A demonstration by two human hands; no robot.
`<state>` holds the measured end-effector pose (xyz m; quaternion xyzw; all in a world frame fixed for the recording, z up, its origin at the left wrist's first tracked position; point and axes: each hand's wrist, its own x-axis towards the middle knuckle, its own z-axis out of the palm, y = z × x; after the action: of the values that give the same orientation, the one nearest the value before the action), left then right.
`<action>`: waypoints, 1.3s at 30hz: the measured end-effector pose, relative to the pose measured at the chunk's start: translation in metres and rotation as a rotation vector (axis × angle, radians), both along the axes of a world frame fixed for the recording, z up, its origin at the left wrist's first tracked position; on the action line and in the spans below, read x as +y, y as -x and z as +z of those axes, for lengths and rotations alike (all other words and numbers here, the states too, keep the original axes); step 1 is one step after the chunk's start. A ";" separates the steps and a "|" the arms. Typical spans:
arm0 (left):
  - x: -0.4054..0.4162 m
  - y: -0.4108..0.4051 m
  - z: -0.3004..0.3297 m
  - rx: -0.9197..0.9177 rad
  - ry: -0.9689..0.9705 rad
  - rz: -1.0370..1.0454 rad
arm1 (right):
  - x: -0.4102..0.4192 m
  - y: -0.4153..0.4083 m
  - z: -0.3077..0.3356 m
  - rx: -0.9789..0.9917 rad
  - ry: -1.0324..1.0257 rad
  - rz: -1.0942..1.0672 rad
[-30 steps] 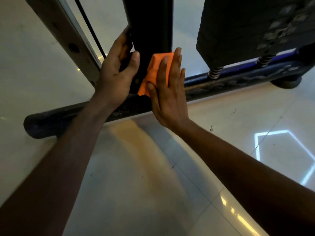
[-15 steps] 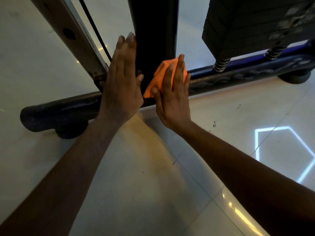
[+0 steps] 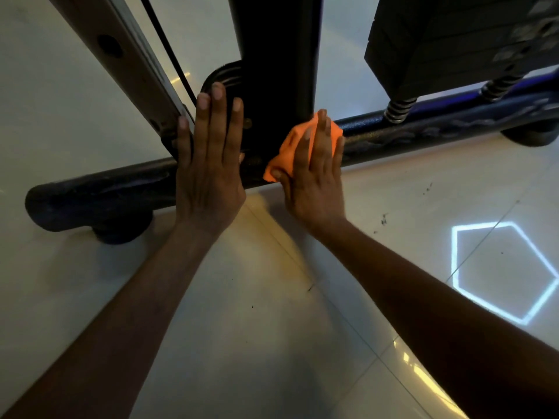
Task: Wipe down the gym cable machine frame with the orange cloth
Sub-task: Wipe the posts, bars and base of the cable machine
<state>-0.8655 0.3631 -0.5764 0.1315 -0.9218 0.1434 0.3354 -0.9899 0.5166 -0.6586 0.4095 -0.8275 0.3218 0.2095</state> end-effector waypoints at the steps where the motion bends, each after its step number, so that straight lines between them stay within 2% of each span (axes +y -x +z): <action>1: -0.001 0.000 0.001 -0.010 0.013 0.005 | 0.009 0.007 -0.004 0.054 -0.067 0.019; 3: -0.002 0.000 0.002 -0.025 0.026 0.015 | 0.007 0.004 -0.004 0.033 -0.070 0.006; 7: 0.003 0.001 0.002 -0.026 0.023 0.036 | -0.032 -0.029 0.011 -0.295 0.211 -0.165; 9: 0.003 0.000 0.002 -0.039 0.011 0.032 | -0.025 -0.024 0.007 -0.234 0.165 -0.141; 12: -0.001 -0.002 0.003 -0.072 0.022 0.019 | 0.006 0.005 -0.013 0.032 -0.121 -0.065; 13: -0.002 -0.003 0.004 -0.081 0.032 0.022 | 0.012 0.009 -0.016 0.060 -0.172 -0.057; 14: -0.002 -0.004 0.004 -0.089 0.039 0.024 | 0.011 0.006 -0.016 0.042 -0.168 -0.068; 17: 0.001 -0.003 0.005 -0.087 0.029 0.030 | -0.015 -0.020 -0.002 -0.160 0.048 -0.179; 19: 0.004 -0.003 0.004 -0.083 0.018 0.038 | -0.024 -0.027 0.004 -0.221 0.125 -0.219; 24: 0.000 -0.006 0.007 -0.117 0.027 0.027 | 0.017 0.001 -0.015 0.012 -0.232 -0.093; 26: 0.000 -0.005 0.007 -0.108 0.030 0.027 | 0.009 -0.006 -0.006 -0.038 -0.143 -0.114; 29: 0.007 -0.002 0.005 -0.089 0.020 0.053 | -0.020 -0.028 0.018 -0.292 0.100 -0.191; 31: 0.010 -0.002 0.005 -0.092 0.012 0.065 | -0.015 -0.026 0.019 -0.315 0.056 -0.168; 34: 0.012 -0.005 0.007 -0.109 -0.021 0.029 | 0.019 -0.012 0.012 -0.207 -0.092 -0.021; 39: 0.019 -0.032 -0.005 -0.083 -0.180 -0.115 | 0.057 -0.026 0.046 -0.352 -0.024 0.107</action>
<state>-0.8334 0.3824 -0.5813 0.1019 -0.9501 0.0460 0.2914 -0.9636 0.5735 -0.6131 0.3929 -0.8321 0.3894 0.0394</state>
